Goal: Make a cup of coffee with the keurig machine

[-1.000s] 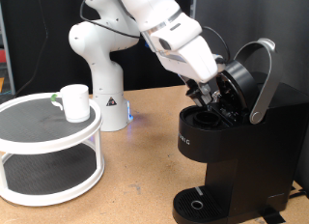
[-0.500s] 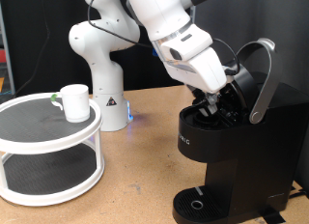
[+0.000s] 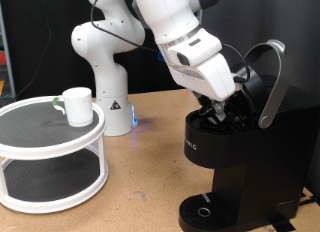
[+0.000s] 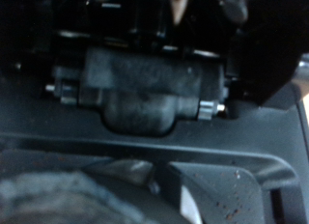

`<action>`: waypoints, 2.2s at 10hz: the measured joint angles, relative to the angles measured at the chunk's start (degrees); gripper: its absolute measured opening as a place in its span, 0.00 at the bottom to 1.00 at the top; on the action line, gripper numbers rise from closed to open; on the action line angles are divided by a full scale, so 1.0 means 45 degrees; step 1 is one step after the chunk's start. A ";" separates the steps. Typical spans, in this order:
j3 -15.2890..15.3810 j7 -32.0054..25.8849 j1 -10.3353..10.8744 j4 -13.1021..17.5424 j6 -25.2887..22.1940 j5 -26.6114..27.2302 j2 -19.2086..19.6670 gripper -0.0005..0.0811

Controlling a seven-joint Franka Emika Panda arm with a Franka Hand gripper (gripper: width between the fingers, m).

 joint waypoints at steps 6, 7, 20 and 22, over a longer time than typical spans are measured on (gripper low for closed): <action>-0.0025 0.0307 -0.0085 -0.0017 -0.0012 -0.0671 0.0056 0.56; -0.0025 0.0307 -0.0084 -0.0013 -0.0008 -0.0640 0.0056 0.56; 0.0539 0.3489 -0.0068 0.1086 -0.1305 -0.3960 0.0528 0.56; 0.0578 0.3573 -0.0065 0.1111 -0.1298 -0.4085 0.0649 0.56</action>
